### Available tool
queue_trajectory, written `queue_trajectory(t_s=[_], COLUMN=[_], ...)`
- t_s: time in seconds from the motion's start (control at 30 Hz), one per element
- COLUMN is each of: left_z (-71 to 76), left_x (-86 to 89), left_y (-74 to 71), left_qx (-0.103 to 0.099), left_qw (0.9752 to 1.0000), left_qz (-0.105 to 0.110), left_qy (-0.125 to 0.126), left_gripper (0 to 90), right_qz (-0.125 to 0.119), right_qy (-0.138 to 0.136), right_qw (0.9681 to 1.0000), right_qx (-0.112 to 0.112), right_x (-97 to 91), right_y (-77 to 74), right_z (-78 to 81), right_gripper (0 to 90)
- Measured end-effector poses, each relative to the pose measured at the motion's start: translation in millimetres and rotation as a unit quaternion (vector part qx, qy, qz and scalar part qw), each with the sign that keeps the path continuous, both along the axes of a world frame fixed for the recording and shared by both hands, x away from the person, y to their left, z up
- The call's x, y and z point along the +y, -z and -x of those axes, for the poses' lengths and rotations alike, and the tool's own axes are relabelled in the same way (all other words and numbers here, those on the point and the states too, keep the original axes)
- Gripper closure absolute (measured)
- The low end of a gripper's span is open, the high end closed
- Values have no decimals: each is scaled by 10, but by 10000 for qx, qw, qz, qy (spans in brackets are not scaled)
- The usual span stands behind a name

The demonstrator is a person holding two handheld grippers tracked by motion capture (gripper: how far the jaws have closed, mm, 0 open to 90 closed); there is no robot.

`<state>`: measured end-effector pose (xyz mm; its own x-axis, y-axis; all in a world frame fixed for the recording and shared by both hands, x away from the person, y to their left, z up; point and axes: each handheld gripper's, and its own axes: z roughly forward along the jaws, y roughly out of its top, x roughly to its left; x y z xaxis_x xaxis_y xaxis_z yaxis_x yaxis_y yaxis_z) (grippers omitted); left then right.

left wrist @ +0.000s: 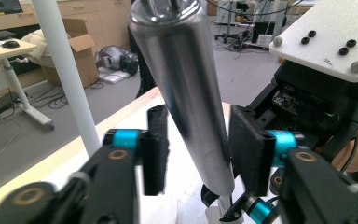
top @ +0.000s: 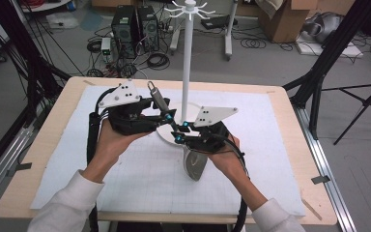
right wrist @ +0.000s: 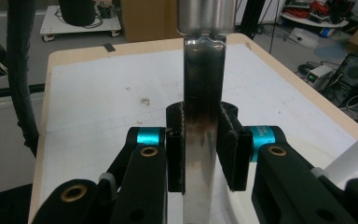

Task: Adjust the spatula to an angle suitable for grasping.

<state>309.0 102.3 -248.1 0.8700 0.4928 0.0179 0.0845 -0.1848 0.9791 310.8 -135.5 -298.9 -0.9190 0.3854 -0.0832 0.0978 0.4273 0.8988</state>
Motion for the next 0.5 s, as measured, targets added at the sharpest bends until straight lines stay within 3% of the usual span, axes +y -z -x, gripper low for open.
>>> queue_trajectory(t_s=[0.23, 0.5], left_z=[15, 21], left_x=[-24, -52], left_y=[-4, -10], left_qx=[-40, 86], left_qw=[10000, 9999], left_qz=[12, 89], left_qy=[-8, 17], left_gripper=[656, 683], right_qz=[-16, 6], right_qy=[34, 42], right_qw=[10000, 10000], right_qx=[-36, -44], right_x=[6, 0], right_y=[-4, -2], right_z=[4, 3], right_gripper=[748, 747])
